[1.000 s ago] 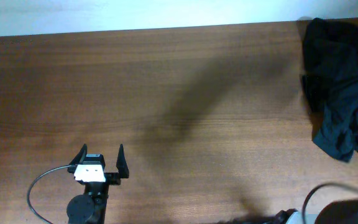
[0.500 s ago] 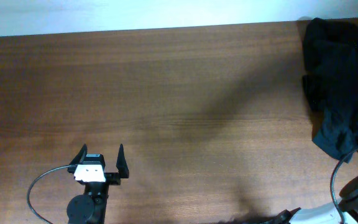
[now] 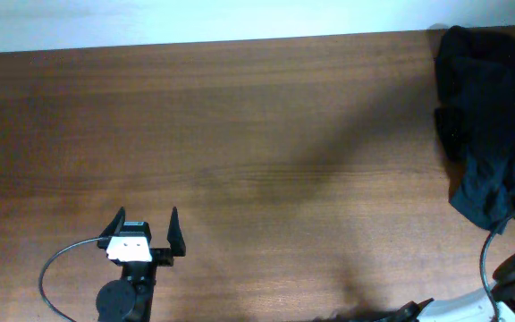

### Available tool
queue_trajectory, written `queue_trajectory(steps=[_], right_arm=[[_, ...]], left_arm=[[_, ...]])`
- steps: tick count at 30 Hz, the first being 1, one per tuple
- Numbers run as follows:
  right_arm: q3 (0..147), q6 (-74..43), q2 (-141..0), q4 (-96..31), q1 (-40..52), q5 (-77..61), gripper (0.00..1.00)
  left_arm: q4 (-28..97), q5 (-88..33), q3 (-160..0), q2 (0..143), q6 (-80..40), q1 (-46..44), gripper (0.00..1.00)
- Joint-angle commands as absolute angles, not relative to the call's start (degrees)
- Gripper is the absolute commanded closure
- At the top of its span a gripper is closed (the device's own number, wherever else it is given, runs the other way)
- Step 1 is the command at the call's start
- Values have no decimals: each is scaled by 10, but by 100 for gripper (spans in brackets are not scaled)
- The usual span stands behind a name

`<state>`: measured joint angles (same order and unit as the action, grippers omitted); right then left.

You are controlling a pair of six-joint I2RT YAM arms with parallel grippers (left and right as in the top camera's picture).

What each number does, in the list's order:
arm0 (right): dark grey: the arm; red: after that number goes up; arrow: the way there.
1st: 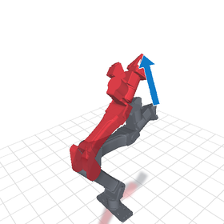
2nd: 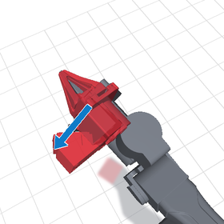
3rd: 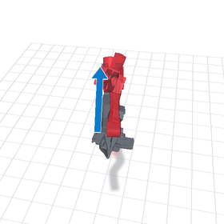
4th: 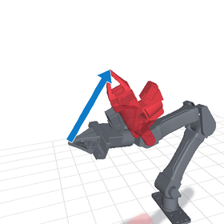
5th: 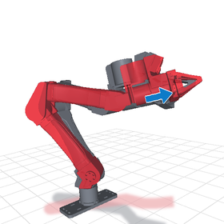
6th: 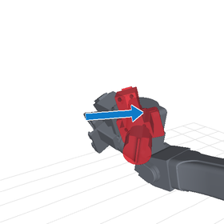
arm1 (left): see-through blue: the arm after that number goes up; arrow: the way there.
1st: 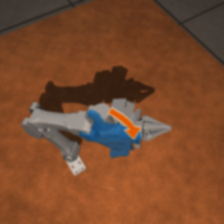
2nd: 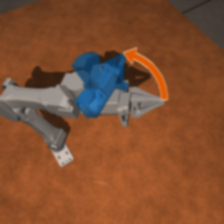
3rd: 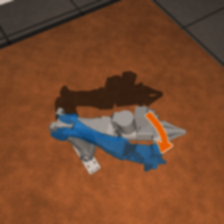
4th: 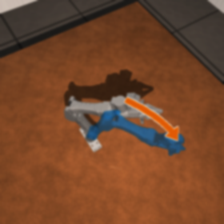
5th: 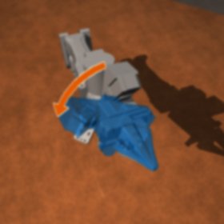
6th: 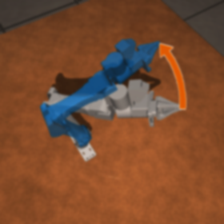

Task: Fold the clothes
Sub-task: 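Reach the right gripper to the black clothing pile at right, then grasp a black garment with the right gripper and drag it to center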

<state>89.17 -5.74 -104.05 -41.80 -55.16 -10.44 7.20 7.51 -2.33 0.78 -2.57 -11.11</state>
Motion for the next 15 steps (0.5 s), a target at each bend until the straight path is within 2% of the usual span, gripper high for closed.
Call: queue_trajectory(steps=[1,7,11,13,15], right_arm=[[898,-67,-1065,-413,-570,-104,26],[898,-67,-1101,-409,-580,-120,26],[898,-66,-1110,-401,-580,-149,32],[899,-66,-1110,-397,-580,-153,39],[899,-65,-1110,-397,-580,-163,55]], left_arm=[[71,73,-19,3,-17,-108,1],[71,73,-19,3,-17,-108,1],[71,73,-19,3,-17,-108,1],[71,73,-19,3,-17,-108,1],[71,73,-19,3,-17,-108,1]])
